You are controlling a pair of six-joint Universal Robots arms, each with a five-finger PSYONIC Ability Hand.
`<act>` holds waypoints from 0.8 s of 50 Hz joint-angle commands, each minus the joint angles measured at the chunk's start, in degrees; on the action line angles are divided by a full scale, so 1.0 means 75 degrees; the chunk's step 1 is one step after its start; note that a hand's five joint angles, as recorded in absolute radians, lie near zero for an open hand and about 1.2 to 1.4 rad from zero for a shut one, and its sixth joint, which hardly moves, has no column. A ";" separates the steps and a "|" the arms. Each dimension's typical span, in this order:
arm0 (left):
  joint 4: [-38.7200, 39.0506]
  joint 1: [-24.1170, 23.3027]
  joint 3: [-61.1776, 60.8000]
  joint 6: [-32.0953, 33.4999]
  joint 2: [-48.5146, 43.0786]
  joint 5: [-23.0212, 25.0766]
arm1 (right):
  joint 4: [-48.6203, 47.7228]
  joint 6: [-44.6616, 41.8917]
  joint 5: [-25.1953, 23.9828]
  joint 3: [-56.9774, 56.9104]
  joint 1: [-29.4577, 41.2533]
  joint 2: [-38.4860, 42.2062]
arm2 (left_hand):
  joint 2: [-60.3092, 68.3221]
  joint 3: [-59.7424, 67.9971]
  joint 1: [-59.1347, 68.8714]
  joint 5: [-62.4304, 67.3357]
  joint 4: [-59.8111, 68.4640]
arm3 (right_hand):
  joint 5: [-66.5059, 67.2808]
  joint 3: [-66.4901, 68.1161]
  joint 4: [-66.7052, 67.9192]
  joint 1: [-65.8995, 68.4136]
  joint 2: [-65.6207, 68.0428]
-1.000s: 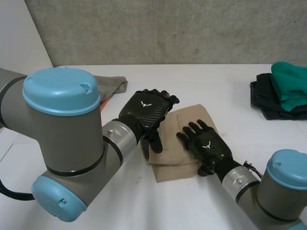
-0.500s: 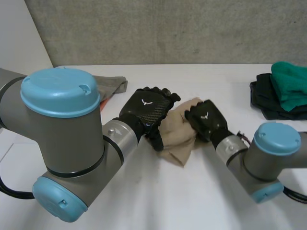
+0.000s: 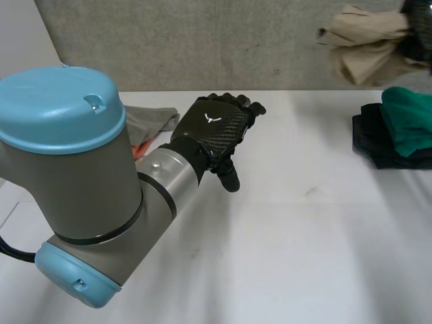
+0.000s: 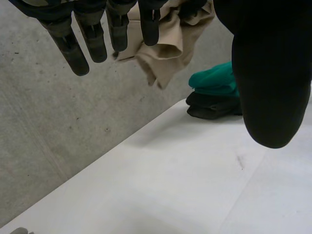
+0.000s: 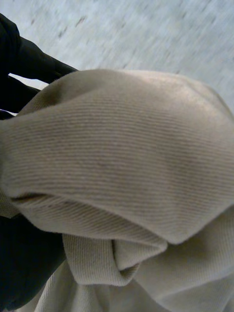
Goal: Fold the laundry.
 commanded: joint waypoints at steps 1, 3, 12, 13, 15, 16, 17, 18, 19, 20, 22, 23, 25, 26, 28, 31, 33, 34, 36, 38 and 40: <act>0.0044 -0.0086 -0.0020 -0.0001 -0.0007 0.0016 | -0.0031 0.0475 -0.0929 -0.1331 -0.1205 0.1519 | -0.0019 -0.0069 0.0120 -0.0139 0.0009 | 0.2244 0.1794 0.1531 0.3528 0.1852; 0.0068 -0.0121 -0.0020 -0.0001 -0.0007 0.0017 | -0.0031 0.0790 -0.1268 -0.1646 -0.1590 0.2044 | -0.0042 -0.0092 0.0098 -0.0161 -0.0013 | 0.2244 0.1794 0.1531 0.3528 0.1852; 0.0103 -0.0191 -0.0055 -0.0036 -0.0019 0.0637 | -0.0511 0.1589 -0.2722 -0.2000 -0.2588 0.3723 | -0.0019 -0.0069 0.0120 -0.0139 0.0009 | 0.2244 0.1794 0.1531 0.3528 0.1852; 0.0103 -0.0191 -0.0066 -0.0048 -0.0019 0.0672 | -0.0523 0.1589 -0.2804 -0.1976 -0.2647 0.3793 | -0.0019 -0.0069 0.0120 -0.0139 0.0009 | 0.2244 0.1794 0.1531 0.3528 0.1852; 0.0103 -0.0191 -0.0090 -0.0048 -0.0019 0.0755 | -0.0569 0.1589 -0.2933 -0.1918 -0.2764 0.3911 | -0.0042 -0.0092 0.0097 -0.0162 -0.0014 | 0.2244 0.1794 0.1531 0.3528 0.1852; 0.0103 -0.0191 -0.0102 -0.0048 -0.0019 0.0790 | -0.0593 0.1589 -0.2946 -0.1883 -0.2799 0.3923 | -0.0042 -0.0092 0.0097 -0.0162 -0.0014 | 0.2244 0.1794 0.1531 0.3528 0.1852; 0.0103 -0.0191 -0.0102 -0.0048 -0.0031 0.0802 | -0.0605 0.1589 -0.2946 -0.1836 -0.2835 0.3934 | -0.0042 -0.0092 0.0097 -0.0162 -0.0014 | 0.2244 0.1794 0.1531 0.3528 0.1852; 0.0103 -0.0191 -0.0113 -0.0048 -0.0019 0.0825 | -0.0628 0.1589 -0.2957 -0.1778 -0.2881 0.3911 | -0.0064 -0.0114 0.0075 -0.0184 -0.0036 | 0.2244 0.1794 0.1531 0.3528 0.1852; 0.0103 -0.0203 -0.0125 -0.0048 -0.0019 0.0825 | -0.0628 0.1589 -0.2957 -0.1754 -0.2905 0.3900 | -0.0064 -0.0114 0.0075 -0.0184 -0.0036 | 0.2244 0.1794 0.1531 0.3528 0.1852; 0.0114 -0.0215 -0.0148 -0.0048 -0.0019 0.0837 | -0.0628 0.1578 -0.2946 -0.1719 -0.2917 0.3876 | -0.0064 -0.0114 0.0075 -0.0184 -0.0036 | 0.2244 0.1794 0.1531 0.3528 0.1852; 0.0115 -0.0226 -0.0160 -0.0048 -0.0019 0.0837 | -0.0640 0.1589 -0.2957 -0.1660 -0.2929 0.3795 | -0.0086 -0.0136 0.0053 -0.0206 -0.0058 | 0.2244 0.1794 0.1531 0.3528 0.1852; 0.0115 -0.0227 -0.0160 -0.0048 -0.0019 0.0837 | -0.0640 0.1589 -0.2946 -0.1637 -0.2929 0.3748 | -0.0109 -0.0159 0.0030 -0.0229 -0.0081 | 0.2244 0.1794 0.1531 0.3528 0.1852; 0.0115 -0.0250 -0.0172 -0.0048 -0.0019 0.0837 | -0.0640 0.1589 -0.2899 -0.1555 -0.2929 0.3596 | -0.0087 -0.0137 0.0052 -0.0207 -0.0059 | 0.2244 0.1794 0.1531 0.3528 0.1852; 0.0115 -0.0250 -0.0172 -0.0048 -0.0019 0.0837 | -0.0628 0.1601 -0.2829 -0.1427 -0.2940 0.3386 | -0.0109 -0.0159 0.0030 -0.0229 -0.0081 | 0.2244 0.1794 0.1531 0.3528 0.1852; 0.0115 -0.0273 -0.0172 -0.0048 -0.0019 0.0837 | -0.0628 0.1589 -0.2724 -0.1227 -0.2929 0.3151 | -0.0109 -0.0159 0.0030 -0.0229 -0.0081 | 0.2244 0.1794 0.1531 0.3528 0.1852; 0.0115 -0.0273 -0.0172 -0.0048 -0.0007 0.0837 | -0.0500 0.1589 -0.2442 -0.0759 -0.2940 0.2577 | -0.0109 -0.0159 0.0030 -0.0229 -0.0081 | -0.4251 -0.4701 -0.4964 -0.2966 -0.4642; 0.0115 -0.0273 -0.0172 -0.0059 0.0004 0.0837 | -0.0453 0.1589 -0.2325 -0.0466 -0.2940 0.2249 | -0.0109 -0.0159 0.0030 -0.0229 -0.0081 | -0.7089 -0.7540 -0.7803 -0.5805 -0.7481; 0.0115 -0.0273 -0.0160 -0.0059 0.0004 0.0837 | -0.0348 0.1589 -0.2243 -0.0186 -0.2940 0.1922 | -0.0109 -0.0159 0.0030 -0.0229 -0.0081 | -0.7089 -0.7540 -0.7803 -0.5805 -0.7481; 0.0115 -0.0285 -0.0149 -0.0059 0.0039 0.0837 | -0.0207 0.1566 -0.2208 0.0120 -0.2940 0.1616 | -0.0109 -0.0159 0.0030 -0.0229 -0.0081 | -0.7089 -0.7540 -0.7803 -0.5805 -0.7481; 0.0115 -0.0297 -0.0160 -0.0059 0.0098 0.0837 | 0.0131 0.1450 -0.2173 0.0413 -0.2952 0.1183 | -0.0109 -0.0159 0.0030 -0.0229 -0.0081 | -0.7089 -0.7540 -0.7803 -0.5805 -0.7481; 0.0115 -0.0332 -0.0160 -0.0059 0.0215 0.0837 | 0.0483 0.1262 -0.2161 0.0613 -0.3010 0.0889 | -0.0109 -0.0159 0.0030 -0.0229 -0.0081 | -0.7089 -0.7540 -0.7803 -0.5805 -0.7481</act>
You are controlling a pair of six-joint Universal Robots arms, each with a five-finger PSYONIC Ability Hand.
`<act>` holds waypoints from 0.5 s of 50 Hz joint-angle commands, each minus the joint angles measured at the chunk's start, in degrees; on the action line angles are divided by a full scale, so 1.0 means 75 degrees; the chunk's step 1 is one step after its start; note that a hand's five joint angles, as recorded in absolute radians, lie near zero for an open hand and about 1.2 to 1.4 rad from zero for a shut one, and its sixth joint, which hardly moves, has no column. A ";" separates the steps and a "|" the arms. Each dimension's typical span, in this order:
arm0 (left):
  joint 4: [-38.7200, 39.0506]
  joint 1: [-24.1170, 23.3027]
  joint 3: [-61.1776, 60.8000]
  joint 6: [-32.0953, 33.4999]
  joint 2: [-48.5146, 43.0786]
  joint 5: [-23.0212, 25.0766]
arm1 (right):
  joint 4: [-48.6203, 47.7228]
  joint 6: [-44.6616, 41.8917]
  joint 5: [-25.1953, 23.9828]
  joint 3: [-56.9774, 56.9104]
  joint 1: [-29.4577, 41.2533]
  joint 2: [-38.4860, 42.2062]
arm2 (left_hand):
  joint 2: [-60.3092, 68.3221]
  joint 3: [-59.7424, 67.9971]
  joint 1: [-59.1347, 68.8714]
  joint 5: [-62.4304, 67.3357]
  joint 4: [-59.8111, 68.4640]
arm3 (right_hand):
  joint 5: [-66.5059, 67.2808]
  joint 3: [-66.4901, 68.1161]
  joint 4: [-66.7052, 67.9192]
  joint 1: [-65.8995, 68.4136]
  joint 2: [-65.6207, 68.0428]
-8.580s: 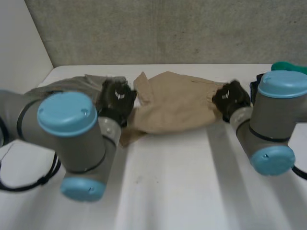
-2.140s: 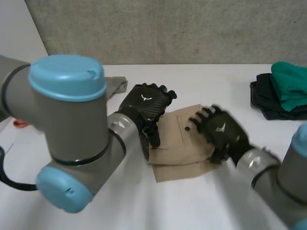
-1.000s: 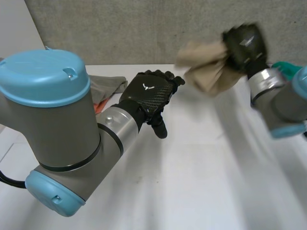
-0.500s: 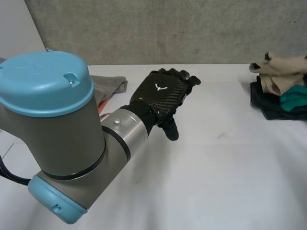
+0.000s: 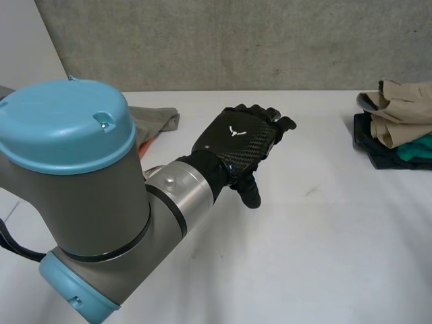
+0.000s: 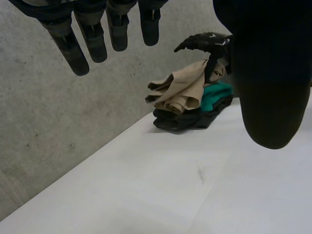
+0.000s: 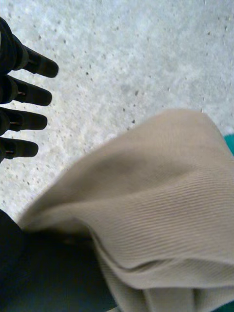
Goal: Fold the laundry.
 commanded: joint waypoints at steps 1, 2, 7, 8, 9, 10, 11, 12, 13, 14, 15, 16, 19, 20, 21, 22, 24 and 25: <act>-0.0001 -0.0063 0.0006 -0.0002 0.0229 -0.0001 | 0.1047 -0.0438 0.0175 0.0967 -0.0126 -0.1268 | -0.0109 -0.0159 0.0031 -0.0228 -0.0081 | -0.0339 -0.0289 -0.0323 -0.0425 -0.0302; -0.0001 -0.0087 0.0006 -0.0014 0.0252 -0.0001 | 0.1559 -0.0799 0.0268 0.1061 -0.0277 -0.1513 | -0.0109 -0.0159 0.0031 -0.0228 -0.0081 | -0.0339 -0.0289 -0.0323 -0.0425 -0.0302; -0.0001 -0.0145 0.0006 -0.0224 0.0533 -0.0001 | 0.3495 -0.2323 0.1461 0.1027 -0.0700 -0.2054 | -0.0109 -0.0159 0.0031 -0.0228 -0.0081 | -0.0339 -0.0289 -0.0323 -0.0425 -0.0302; -0.0001 -0.0145 0.0006 -0.0283 0.0604 -0.0001 | 0.3846 -0.2663 0.1882 0.0980 -0.0782 -0.2147 | -0.0109 -0.0159 0.0031 -0.0228 -0.0081 | -0.0339 -0.0289 -0.0323 -0.0425 -0.0302; -0.0001 -0.0134 0.0006 -0.0330 0.0651 -0.0001 | 0.4035 -0.2898 0.2234 0.0945 -0.0841 -0.2229 | -0.0109 -0.0159 0.0031 -0.0228 -0.0081 | -0.0339 -0.0289 -0.0323 -0.0425 -0.0302; -0.0001 -0.0145 0.0006 -0.0365 0.0698 0.0011 | 0.4466 -0.3457 0.3015 0.0817 -0.0899 -0.2346 | -0.0109 -0.0159 0.0031 -0.0228 -0.0081 | -0.0339 -0.0289 -0.0323 -0.0425 -0.0302; 0.0011 -0.0134 0.0018 -0.0458 0.0814 0.0057 | 0.4633 -0.3776 0.3475 0.0757 -0.0900 -0.2452 | -0.0131 -0.0181 0.0009 -0.0250 -0.0103 | -0.0339 -0.0289 -0.0323 -0.0425 -0.0302; 0.0011 -0.0122 0.0029 -0.0482 0.0862 0.0093 | 0.4681 -0.3930 0.3746 0.0734 -0.0900 -0.2522 | -0.0131 -0.0182 0.0008 -0.0250 -0.0103 | -0.0339 -0.0289 -0.0323 -0.0425 -0.0302; 0.0011 -0.0122 0.0041 -0.0529 0.0920 0.0140 | 0.4589 -0.4257 0.4352 0.0733 -0.0877 -0.2697 | -0.0131 -0.0182 0.0008 -0.0250 -0.0103 | -0.0339 -0.0289 -0.0323 -0.0425 -0.0302; 0.0011 -0.0099 0.0053 -0.0588 0.0990 0.0210 | 0.4472 -0.4353 0.4567 0.0757 -0.0842 -0.2734 | -0.0131 -0.0182 0.0008 -0.0250 -0.0103 | -0.0339 -0.0289 -0.0323 -0.0425 -0.0302; 0.0023 -0.0075 0.0064 -0.0658 0.1072 0.0326 | 0.4320 -0.4365 0.4651 0.0792 -0.0795 -0.2815 | -0.0131 -0.0182 0.0008 -0.0250 -0.0103 | -0.0339 -0.0289 -0.0323 -0.0425 -0.0302; 0.0023 -0.0052 0.0065 -0.0693 0.1131 0.0385 | 0.4144 -0.4319 0.4686 0.0838 -0.0725 -0.2909 | -0.0131 -0.0182 0.0008 -0.0250 -0.0103 | -0.0339 -0.0289 -0.0323 -0.0425 -0.0302; 0.0093 0.0123 0.0041 -0.0729 0.1306 0.0433 | 0.3336 -0.3793 0.4488 0.1435 -0.0373 -0.3447 | -0.0227 -0.0277 -0.0088 -0.0346 -0.0199 | -0.0339 -0.0289 -0.0323 -0.0425 -0.0302; 0.0128 0.0205 0.0018 -0.0706 0.1354 0.0410 | 0.3172 -0.3606 0.4383 0.1668 -0.0315 -0.3658 | -0.0227 -0.0277 -0.0088 -0.0346 -0.0199 | -0.0339 -0.0289 -0.0323 -0.0425 -0.0302; 0.0175 0.0322 0.0006 -0.0682 0.1424 0.0386 | 0.2764 -0.3163 0.4115 0.2216 -0.0175 -0.4205 | -0.0227 -0.0277 -0.0088 -0.0346 -0.0199 | -0.0339 -0.0289 -0.0323 -0.0425 -0.0302; 0.0256 0.0602 0.0006 -0.0682 0.1517 0.0316 | 0.2493 -0.2903 0.3880 0.2558 -0.0081 -0.4535 | -0.0227 -0.0277 -0.0088 -0.0346 -0.0199 | -0.0339 -0.0289 -0.0323 -0.0425 -0.0302; 0.0304 0.1036 -0.0006 -0.0670 0.1565 0.0211 | 0.2082 -0.2504 0.3412 0.3098 0.0095 -0.4970 | -0.0227 -0.0277 -0.0088 -0.0346 -0.0199 | -0.0339 -0.0289 -0.0323 -0.0425 -0.0302; 0.0304 0.1247 -0.0006 -0.0670 0.1577 0.0152 | 0.1651 -0.2131 0.2864 0.3727 0.0317 -0.5436 | -0.0227 -0.0277 -0.0088 -0.0346 -0.0199 | -0.0339 -0.0289 -0.0323 -0.0425 -0.0302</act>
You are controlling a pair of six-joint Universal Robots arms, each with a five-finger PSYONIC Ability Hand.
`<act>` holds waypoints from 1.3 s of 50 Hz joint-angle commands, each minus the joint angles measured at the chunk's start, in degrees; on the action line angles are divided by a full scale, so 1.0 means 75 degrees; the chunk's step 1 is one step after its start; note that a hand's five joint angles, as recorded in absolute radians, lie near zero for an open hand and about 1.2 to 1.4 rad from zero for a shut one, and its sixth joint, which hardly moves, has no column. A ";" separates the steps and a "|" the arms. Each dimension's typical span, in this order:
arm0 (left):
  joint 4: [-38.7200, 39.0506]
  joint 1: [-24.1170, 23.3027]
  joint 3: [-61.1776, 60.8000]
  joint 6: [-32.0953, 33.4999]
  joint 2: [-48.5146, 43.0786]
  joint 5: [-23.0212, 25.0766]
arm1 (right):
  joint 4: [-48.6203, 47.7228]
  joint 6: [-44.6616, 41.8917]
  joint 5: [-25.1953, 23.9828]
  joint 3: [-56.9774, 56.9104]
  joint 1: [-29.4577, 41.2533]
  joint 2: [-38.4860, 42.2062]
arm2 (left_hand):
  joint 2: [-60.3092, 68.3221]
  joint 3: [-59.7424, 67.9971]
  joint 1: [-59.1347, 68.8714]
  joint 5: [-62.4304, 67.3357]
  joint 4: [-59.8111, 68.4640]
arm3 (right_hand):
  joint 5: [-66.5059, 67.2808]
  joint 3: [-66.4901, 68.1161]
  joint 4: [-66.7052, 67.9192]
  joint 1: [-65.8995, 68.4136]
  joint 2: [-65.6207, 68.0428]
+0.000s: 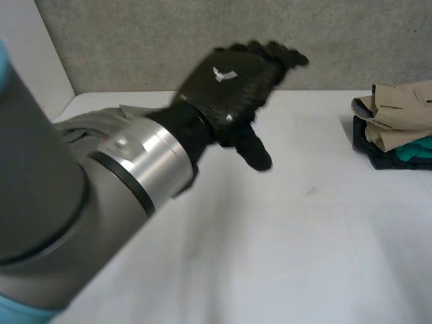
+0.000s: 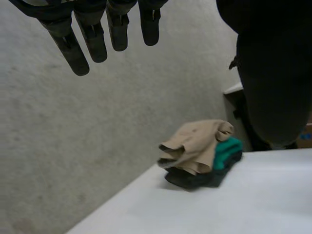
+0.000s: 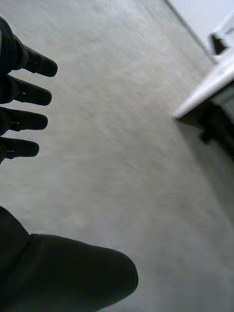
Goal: Fold the laundry.
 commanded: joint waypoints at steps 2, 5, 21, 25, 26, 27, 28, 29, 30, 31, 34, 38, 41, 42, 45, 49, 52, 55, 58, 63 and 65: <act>0.0243 0.1934 -0.0088 0.0074 0.0284 -0.0469 | -0.2295 0.1909 -0.2196 0.2882 0.1057 -0.2263 | -0.0218 -0.0277 -0.0088 -0.0347 -0.0199 | -0.0339 -0.0283 -0.0294 -0.0425 -0.0302; 0.0406 0.2987 -0.0123 0.0168 0.0121 -0.0715 | -0.3010 0.2086 -0.3099 0.3984 0.1631 -0.2733 | -0.0218 -0.0277 -0.0088 -0.0347 -0.0199 | -0.0339 -0.0283 -0.0294 -0.0425 -0.0302; 0.2223 0.5428 0.2192 0.3505 -0.4914 -0.0599 | -0.1501 0.0236 -0.3535 0.5651 0.3707 -0.1774 | 0.0057 -0.0002 0.0187 -0.0072 0.0076 | -0.0339 -0.0283 -0.0294 -0.0425 -0.0302; 0.2247 0.5476 0.3390 0.3660 -0.6065 -0.0131 | -0.1348 -0.0351 -0.3500 0.5663 0.3684 -0.1468 | 0.0594 0.0534 0.0724 0.0465 0.0612 | -0.0339 -0.0283 -0.0294 -0.0425 -0.0302; 0.2236 0.5476 0.3624 0.3660 -0.6276 -0.0049 | -0.1348 -0.0410 -0.3500 0.5663 0.3683 -0.1433 | 0.0818 0.0758 0.0948 0.0689 0.0836 | -0.0339 -0.0283 -0.0294 -0.0425 -0.0302; 0.2235 0.5476 0.3824 0.3684 -0.6464 0.0022 | -0.1348 -0.0491 -0.3500 0.5686 0.3683 -0.1398 | 0.1020 0.0960 0.1150 0.0891 0.1038 | -0.0339 -0.0283 -0.0294 -0.0425 -0.0302; 0.2235 0.5488 0.4220 0.3695 -0.6814 0.0196 | -0.1348 -0.0515 -0.3500 0.5698 0.3672 -0.1386 | 0.1511 0.1451 0.1641 0.1382 0.1529 | -0.0339 -0.0283 -0.0294 -0.0425 -0.0302; 0.2235 0.5488 0.4433 0.3696 -0.6991 0.0268 | -0.1348 -0.0516 -0.3500 0.5709 0.3660 -0.1386 | 0.1937 0.1878 0.2067 0.1808 0.1956 | -0.0339 -0.0283 -0.0294 -0.0425 -0.0302; 0.2235 0.5488 0.4563 0.3696 -0.7098 0.0303 | -0.1348 -0.0516 -0.3488 0.5721 0.3648 -0.1386 | 0.2341 0.2281 0.2471 0.2212 0.2360 | -0.0339 -0.0283 -0.0294 -0.0425 -0.0302; 0.2235 0.5488 0.4692 0.3696 -0.7203 0.0327 | -0.1348 -0.0527 -0.3488 0.5733 0.3637 -0.1386 | 0.2989 0.2929 0.3119 0.2860 0.3008 | -0.0339 -0.0283 -0.0294 -0.0425 -0.0302; 0.2259 0.5476 0.5021 0.3696 -0.7380 0.0292 | -0.1336 -0.0527 -0.3488 0.5756 0.3625 -0.1374 | 0.8271 0.8212 0.8401 0.8142 0.8290 | -0.0339 -0.0283 -0.0294 -0.0425 -0.0302; 0.2259 0.5313 0.4952 0.3590 -0.7135 0.0093 | -0.1348 -0.0527 -0.3476 0.5815 0.3625 -0.1398 | 0.9116 0.9056 0.9246 0.8987 0.9134 | -0.0339 -0.0283 -0.0294 -0.0425 -0.0302; 0.2130 0.4950 0.4356 0.3345 -0.6293 -0.0048 | -0.1348 -0.0516 -0.3406 0.5803 0.3625 -0.1480 | 0.9116 0.9056 0.9246 0.8987 0.9134 | -0.0339 -0.0283 -0.0294 -0.0425 -0.0302; 0.2118 0.4844 0.4098 0.3205 -0.6012 -0.0048 | -0.1359 -0.0504 -0.3267 0.5792 0.3613 -0.1515 | 0.9116 0.9056 0.9246 0.8987 0.9134 | -0.0339 -0.0283 -0.0294 -0.0425 -0.0302; 0.2177 0.4434 0.2786 0.2304 -0.4653 -0.0001 | -0.1359 -0.0492 -0.2846 0.5757 0.3613 -0.1585 | 0.9116 0.9056 0.9246 0.8987 0.9134 | -0.0339 -0.0283 -0.0294 -0.0425 -0.0302; 0.2177 0.3790 0.1332 0.1060 -0.3069 0.0069 | -0.1348 -0.0469 -0.2235 0.5733 0.3637 -0.1772 | 0.9116 0.9056 0.9246 0.8987 0.9134 | -0.0339 -0.0283 -0.0294 -0.0425 -0.0302; 0.2177 0.3087 0.0395 0.0439 -0.2108 0.0350 | -0.1348 -0.0457 -0.2094 0.5733 0.3660 -0.1843 | 0.9116 0.9056 0.9246 0.8987 0.9134 | -0.0339 -0.0283 -0.0294 -0.0425 -0.0302; 0.2165 0.2372 -0.0531 0.0379 -0.1557 0.0760 | -0.1348 -0.0457 -0.2093 0.5745 0.3660 -0.1867 | 0.9116 0.9056 0.9246 0.8987 0.9134 | -0.0339 -0.0283 -0.0294 -0.0425 -0.0302; 0.2247 0.1741 -0.1315 0.0484 -0.1450 0.1157 | -0.1336 -0.0457 -0.2093 0.5756 0.3660 -0.1890 | 0.9116 0.9056 0.9246 0.8987 0.9134 | -0.0339 -0.0283 -0.0294 -0.0425 -0.0302; 0.2236 0.1199 -0.1892 0.1443 -0.1695 0.1264 | -0.1324 -0.0457 -0.2082 0.5756 0.3660 -0.1890 | 0.7942 0.7882 0.8072 0.7813 0.7960 | -0.0339 -0.0283 -0.0294 -0.0425 -0.0302; 0.2166 0.1129 -0.1963 0.1947 -0.1964 0.1253 | -0.1289 -0.0457 -0.2082 0.5756 0.3695 -0.1890 | 0.5118 0.5058 0.5248 0.4989 0.5136 | -0.0339 -0.0283 -0.0294 -0.0425 -0.0302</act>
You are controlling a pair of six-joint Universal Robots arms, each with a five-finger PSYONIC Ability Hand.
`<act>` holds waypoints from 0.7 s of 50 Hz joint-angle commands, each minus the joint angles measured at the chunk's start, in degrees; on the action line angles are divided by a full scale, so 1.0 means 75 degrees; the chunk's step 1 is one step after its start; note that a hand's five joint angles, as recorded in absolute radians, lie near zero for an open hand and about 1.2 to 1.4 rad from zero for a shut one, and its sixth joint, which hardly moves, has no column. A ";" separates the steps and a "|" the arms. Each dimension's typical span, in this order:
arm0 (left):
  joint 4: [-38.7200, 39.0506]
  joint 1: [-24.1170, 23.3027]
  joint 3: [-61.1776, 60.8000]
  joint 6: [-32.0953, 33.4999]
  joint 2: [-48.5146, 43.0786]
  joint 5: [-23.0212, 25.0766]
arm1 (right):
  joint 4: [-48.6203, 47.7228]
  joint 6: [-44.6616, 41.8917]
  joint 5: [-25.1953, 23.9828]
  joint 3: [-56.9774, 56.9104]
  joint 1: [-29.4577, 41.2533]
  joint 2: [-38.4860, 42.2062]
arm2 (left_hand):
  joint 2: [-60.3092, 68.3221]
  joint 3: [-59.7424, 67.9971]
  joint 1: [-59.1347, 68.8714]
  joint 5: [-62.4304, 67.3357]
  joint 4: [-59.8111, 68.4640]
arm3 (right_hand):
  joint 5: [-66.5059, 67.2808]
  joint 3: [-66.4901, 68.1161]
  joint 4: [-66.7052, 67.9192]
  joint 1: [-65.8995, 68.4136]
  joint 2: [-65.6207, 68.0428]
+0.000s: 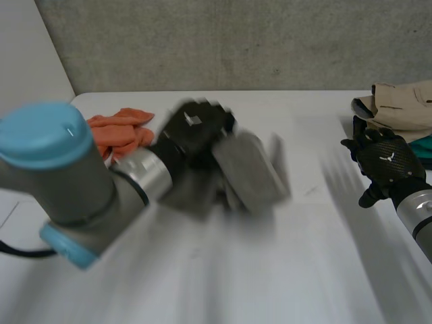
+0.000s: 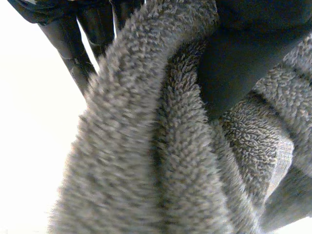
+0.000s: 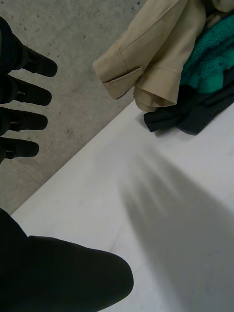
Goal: Fold the laundry.
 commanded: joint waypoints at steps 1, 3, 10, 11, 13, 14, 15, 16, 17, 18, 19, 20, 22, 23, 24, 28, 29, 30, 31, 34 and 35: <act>-0.0141 -0.0613 -0.0681 0.1945 -0.0762 0.0113 | 0.0062 -0.0002 -0.0033 0.0008 0.0038 0.0006 | -0.4181 -0.4094 -0.3413 -0.3515 -0.4257 | -0.0340 -0.0282 -0.0294 -0.0425 -0.0298; -0.0281 -0.0660 -0.0763 0.2510 -0.0893 -0.0015 | 0.0097 -0.0002 -0.0044 0.0008 0.0049 -0.0006 | -0.5226 -0.5139 -0.4457 -0.4560 -0.5301 | -0.0340 -0.0282 -0.0294 -0.0425 -0.0298; -0.0844 -0.0953 -0.0834 0.3533 -0.0543 -0.0929 | 0.0296 -0.0014 -0.0243 -0.0016 0.0061 -0.0216 | -0.7340 -0.7253 -0.6571 -0.6673 -0.7415 | -0.0340 -0.0282 -0.0294 -0.0425 -0.0298; -0.0880 -0.0953 -0.0846 0.3474 -0.0403 -0.1035 | 0.0435 -0.0025 -0.0383 -0.0039 0.0061 -0.0286 | -0.7340 -0.7253 -0.6571 -0.6673 -0.7415 | -0.0340 -0.0282 -0.0294 -0.0425 -0.0298; -0.0903 -0.0930 -0.0951 0.3124 0.0019 -0.1316 | 0.0717 -0.0060 -0.0571 -0.0098 0.0061 -0.0369 | -0.7340 -0.7253 -0.6571 -0.6673 -0.7415 | -0.0340 -0.0282 -0.0294 -0.0425 -0.0298; -0.0903 -0.0918 -0.0998 0.2960 0.0148 -0.1410 | 0.0904 -0.0095 -0.0665 -0.0133 0.0073 -0.0404 | -0.7317 -0.7231 -0.6549 -0.6651 -0.7393 | -0.0340 -0.0282 -0.0294 -0.0425 -0.0298; -0.0903 -0.0906 -0.1056 0.2784 0.0277 -0.1515 | 0.1439 -0.0130 -0.0828 -0.0249 0.0061 -0.0509 | -0.7295 -0.7208 -0.6527 -0.6629 -0.7371 | -0.0340 -0.0282 -0.0294 -0.0425 -0.0298; -0.0903 -0.0895 -0.1161 0.2434 0.0499 -0.1725 | 0.1769 -0.0142 -0.0876 -0.0332 0.0061 -0.0568 | -0.7295 -0.7208 -0.6526 -0.6629 -0.7371 | -0.0340 -0.0282 -0.0294 -0.0425 -0.0298; -0.0903 -0.0883 -0.1208 0.2269 0.0617 -0.1832 | 0.2121 -0.0154 -0.0911 -0.0414 0.0061 -0.0638 | -0.7295 -0.7208 -0.6526 -0.6629 -0.7371 | -0.0340 -0.0282 -0.0294 -0.0425 -0.0298; -0.0927 -0.0860 -0.1267 0.2070 0.0758 -0.1937 | 0.2519 -0.0154 -0.0923 -0.0507 0.0061 -0.0708 | -0.7295 -0.7208 -0.6526 -0.6629 -0.7371 | -0.0340 -0.0282 -0.0294 -0.0425 -0.0298; -0.0938 -0.0860 -0.1314 0.1952 0.0840 -0.1984 | 0.3462 -0.0177 -0.0923 -0.0694 0.0050 -0.0883 | -0.7273 -0.7186 -0.6504 -0.6606 -0.7348 | -0.0340 -0.0282 -0.0294 -0.0425 -0.0298; -0.0939 -0.0848 -0.1477 0.1718 0.0992 -0.2066 | 0.3878 -0.0212 -0.0923 -0.0777 0.0026 -0.0966 | -0.7250 -0.7164 -0.6482 -0.6584 -0.7326 | -0.0340 -0.0282 -0.0294 -0.0425 -0.0298; -0.0939 -0.0860 -0.1654 0.1599 0.1098 -0.2079 | 0.4906 -0.0306 -0.1005 -0.0929 -0.0021 -0.1095 | -0.7228 -0.7141 -0.6459 -0.6562 -0.7303 | -0.0340 -0.0282 -0.0294 -0.0425 -0.0298; -0.0939 -0.0848 -0.1747 0.1576 0.1134 -0.2067 | 0.5215 -0.0330 -0.1005 -0.0953 -0.0032 -0.1119 | -0.7183 -0.7096 -0.6415 -0.6517 -0.7259 | -0.0340 -0.0282 -0.0294 -0.0425 -0.0298; -0.0904 -0.0848 -0.1899 0.1552 0.1146 -0.2055 | 0.5473 -0.0353 -0.0994 -0.0965 -0.0021 -0.1131 | -0.7160 -0.7074 -0.6392 -0.6494 -0.7236 | -0.0340 -0.0282 -0.0294 -0.0425 -0.0298; -0.0892 -0.0755 -0.2006 0.1552 0.1041 -0.1997 | 0.5992 -0.0237 -0.0959 -0.0883 0.0014 -0.1143 | -0.6915 -0.6829 -0.6147 -0.6249 -0.6991 | -0.0340 -0.0282 -0.0294 -0.0425 -0.0298; -0.0892 -0.0731 -0.1983 0.1552 0.0994 -0.1950 | 0.5957 -0.0201 -0.0959 -0.0837 0.0049 -0.1131 | -0.6914 -0.6827 -0.6145 -0.6247 -0.6989 | -0.0340 -0.0282 -0.0294 -0.0425 -0.0298; -0.0880 -0.0707 -0.1948 0.1564 0.0924 -0.1892 | 0.5840 -0.0097 -0.0970 -0.0685 0.0084 -0.1131 | -0.6914 -0.6827 -0.6145 -0.6247 -0.6989 | -0.0340 -0.0282 -0.0294 -0.0425 -0.0298; -0.0868 -0.0684 -0.1901 0.1575 0.0830 -0.1822 | 0.5781 -0.0014 -0.0970 -0.0614 0.0108 -0.1131 | -0.6914 -0.6827 -0.6145 -0.6247 -0.6989 | -0.0340 -0.0282 -0.0294 -0.0425 -0.0298; -0.0833 -0.0508 -0.1538 0.1657 0.0338 -0.1342 | 0.5373 0.0476 -0.0970 -0.0427 0.0306 -0.1119 | -0.6914 -0.6827 -0.6145 -0.6247 -0.6989 | -0.0340 -0.0282 -0.0294 -0.0425 -0.0298; -0.0833 -0.0427 -0.1235 0.1762 0.0117 -0.1074 | 0.5220 0.0606 -0.0970 -0.0380 0.0377 -0.1119 | -0.6914 -0.6827 -0.6145 -0.6247 -0.6989 | -0.0340 -0.0282 -0.0294 -0.0425 -0.0298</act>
